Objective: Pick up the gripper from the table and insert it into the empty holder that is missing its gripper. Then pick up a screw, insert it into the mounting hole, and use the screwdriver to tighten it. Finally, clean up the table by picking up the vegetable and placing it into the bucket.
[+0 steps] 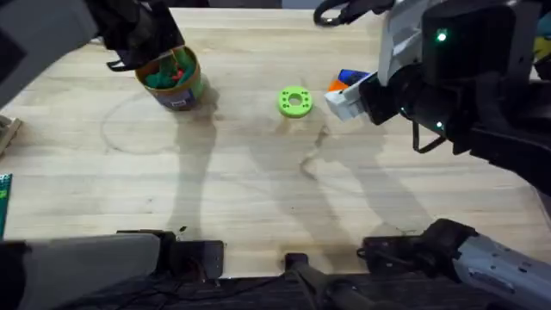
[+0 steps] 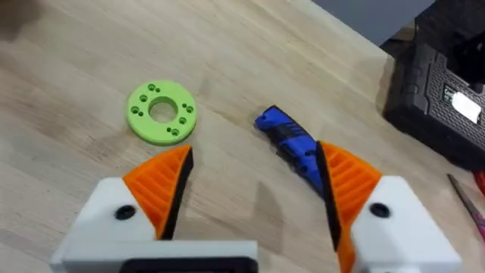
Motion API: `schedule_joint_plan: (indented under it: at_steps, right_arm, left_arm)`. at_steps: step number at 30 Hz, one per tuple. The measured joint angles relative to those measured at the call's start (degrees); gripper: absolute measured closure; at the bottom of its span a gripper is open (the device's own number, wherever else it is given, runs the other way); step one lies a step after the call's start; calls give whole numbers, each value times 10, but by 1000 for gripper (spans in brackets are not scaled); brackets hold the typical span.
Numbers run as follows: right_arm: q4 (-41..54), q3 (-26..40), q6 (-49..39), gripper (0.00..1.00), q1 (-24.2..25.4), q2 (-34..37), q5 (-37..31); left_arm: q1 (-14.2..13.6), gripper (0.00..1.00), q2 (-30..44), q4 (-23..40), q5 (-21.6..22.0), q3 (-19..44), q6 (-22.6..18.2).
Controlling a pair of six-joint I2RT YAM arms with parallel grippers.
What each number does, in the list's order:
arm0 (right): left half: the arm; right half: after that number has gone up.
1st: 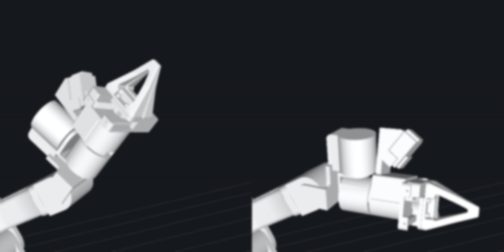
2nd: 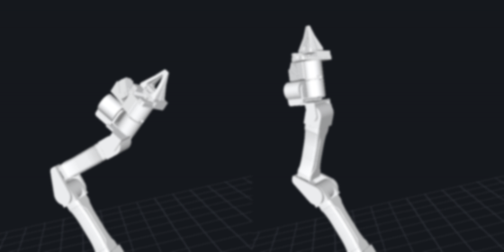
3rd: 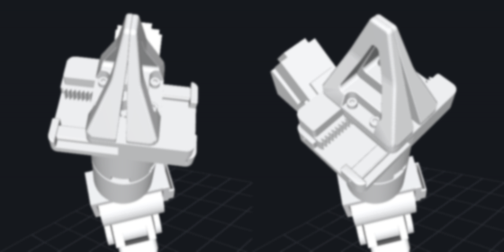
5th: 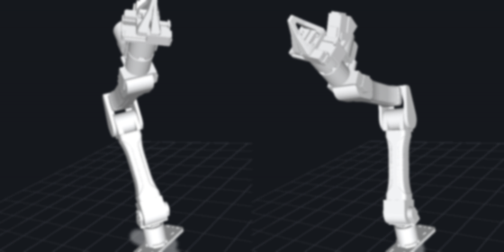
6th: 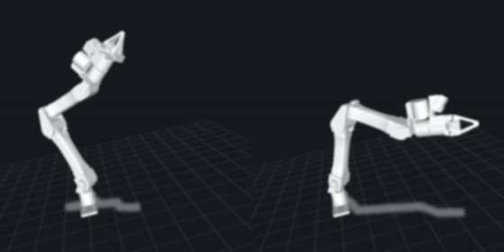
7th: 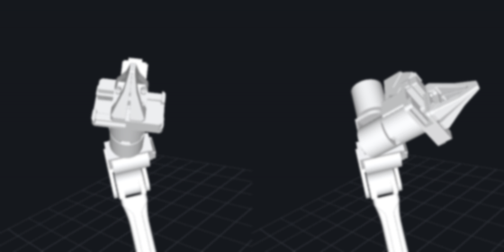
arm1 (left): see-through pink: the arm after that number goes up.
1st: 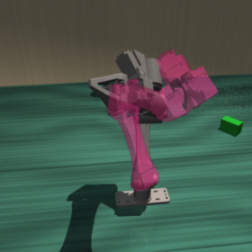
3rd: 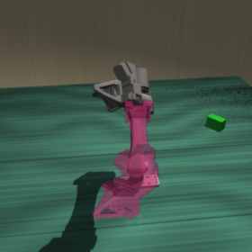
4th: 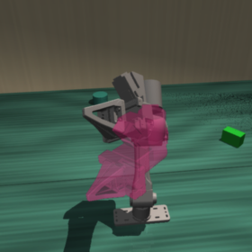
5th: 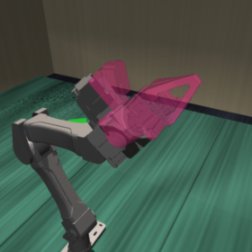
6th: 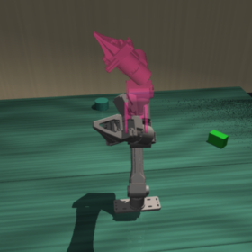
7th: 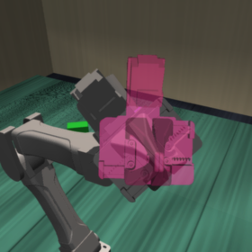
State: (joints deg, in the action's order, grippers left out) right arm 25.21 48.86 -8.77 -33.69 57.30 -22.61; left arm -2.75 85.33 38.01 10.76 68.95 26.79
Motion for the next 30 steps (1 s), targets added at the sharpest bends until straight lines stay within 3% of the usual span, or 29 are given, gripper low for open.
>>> schedule_joint_plan:
  at_steps: [3,7,9,12,13,18,19,25,30]
  right_arm:
    - [0,0,0,56,0,0,0]
    - [-1,0,0,56,0,0,0]
    - [-1,0,0,56,0,0,0]
    - [-2,0,0,56,0,0,0]
    - [-3,0,0,56,0,0,0]
    - [10,1,3,56,0,-4,0]
    - [49,16,16,58,0,-11,0]
    - [144,87,57,58,0,-35,0]
    - [190,102,73,58,0,-44,0]
  left_arm:
    - [0,980,31,-18,0,0,2]
    - [0,707,46,-28,0,0,11]
    - [0,503,45,-29,1,0,12]
    - [0,64,45,-14,3,0,15]
    - [0,18,43,-2,3,1,17]
    - [-1,2,18,76,3,17,2]
    - [-12,2,-26,119,4,39,-45]
    - [-74,2,-148,234,-17,59,-185]
    - [-112,2,-216,327,-61,59,-276]
